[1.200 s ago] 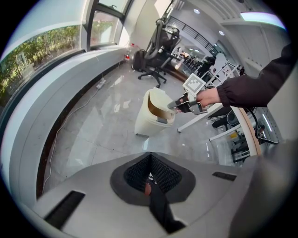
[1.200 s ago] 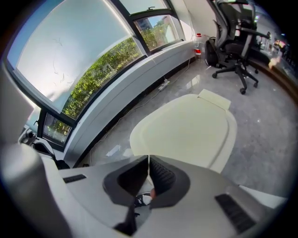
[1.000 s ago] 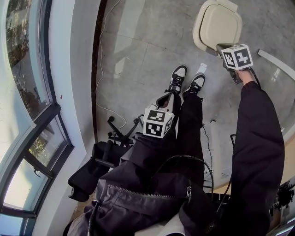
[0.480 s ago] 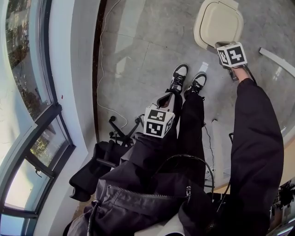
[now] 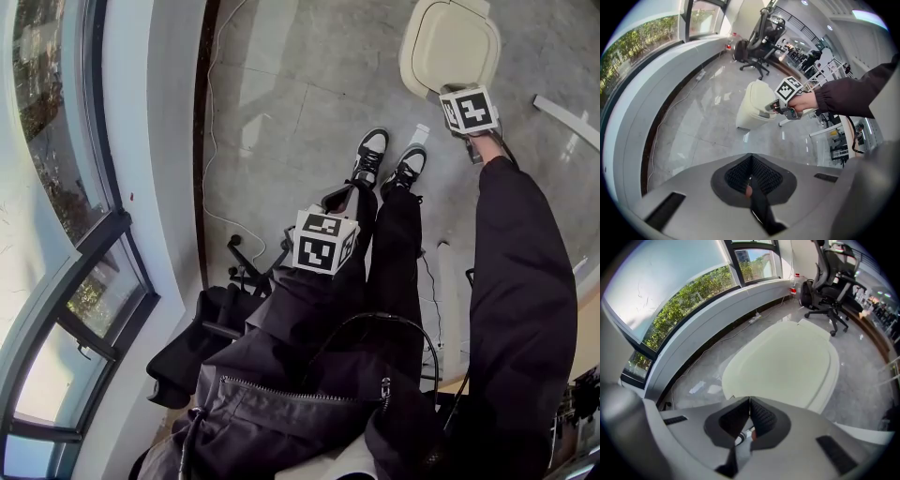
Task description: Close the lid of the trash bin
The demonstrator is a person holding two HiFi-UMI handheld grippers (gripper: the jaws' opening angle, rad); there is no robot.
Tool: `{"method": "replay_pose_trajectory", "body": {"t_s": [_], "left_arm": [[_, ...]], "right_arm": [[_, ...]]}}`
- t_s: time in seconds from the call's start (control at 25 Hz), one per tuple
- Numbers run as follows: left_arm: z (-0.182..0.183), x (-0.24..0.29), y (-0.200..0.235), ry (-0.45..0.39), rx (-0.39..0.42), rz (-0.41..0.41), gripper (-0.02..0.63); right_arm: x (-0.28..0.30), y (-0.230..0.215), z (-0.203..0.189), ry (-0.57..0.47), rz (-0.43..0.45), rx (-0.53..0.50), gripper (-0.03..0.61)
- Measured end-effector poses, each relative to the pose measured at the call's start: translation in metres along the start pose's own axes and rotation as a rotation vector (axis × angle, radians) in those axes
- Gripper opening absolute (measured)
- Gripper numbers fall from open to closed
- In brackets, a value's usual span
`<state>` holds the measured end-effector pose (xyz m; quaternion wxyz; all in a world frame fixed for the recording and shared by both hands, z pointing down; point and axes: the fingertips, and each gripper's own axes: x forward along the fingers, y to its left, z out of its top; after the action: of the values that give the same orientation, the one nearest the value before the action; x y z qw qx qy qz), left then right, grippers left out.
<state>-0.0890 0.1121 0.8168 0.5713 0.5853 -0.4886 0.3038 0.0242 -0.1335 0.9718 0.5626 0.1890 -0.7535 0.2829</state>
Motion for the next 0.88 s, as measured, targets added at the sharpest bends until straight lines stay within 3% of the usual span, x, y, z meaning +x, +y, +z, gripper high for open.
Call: {"method": "replay_pose_trajectory", "body": {"t_s": [0.48, 0.88], "left_arm": [[0.002, 0.003, 0.006, 0.002, -0.015, -0.009, -0.005], [0.027, -0.01, -0.008, -0.059, 0.026, -0.028, -0.005]], "right_arm": [[0.008, -0.002, -0.004, 0.015, -0.013, 0.005, 0.006], [-0.05, 0.014, -0.004, -0.189, 0.044, 0.166, 0.006]]}}
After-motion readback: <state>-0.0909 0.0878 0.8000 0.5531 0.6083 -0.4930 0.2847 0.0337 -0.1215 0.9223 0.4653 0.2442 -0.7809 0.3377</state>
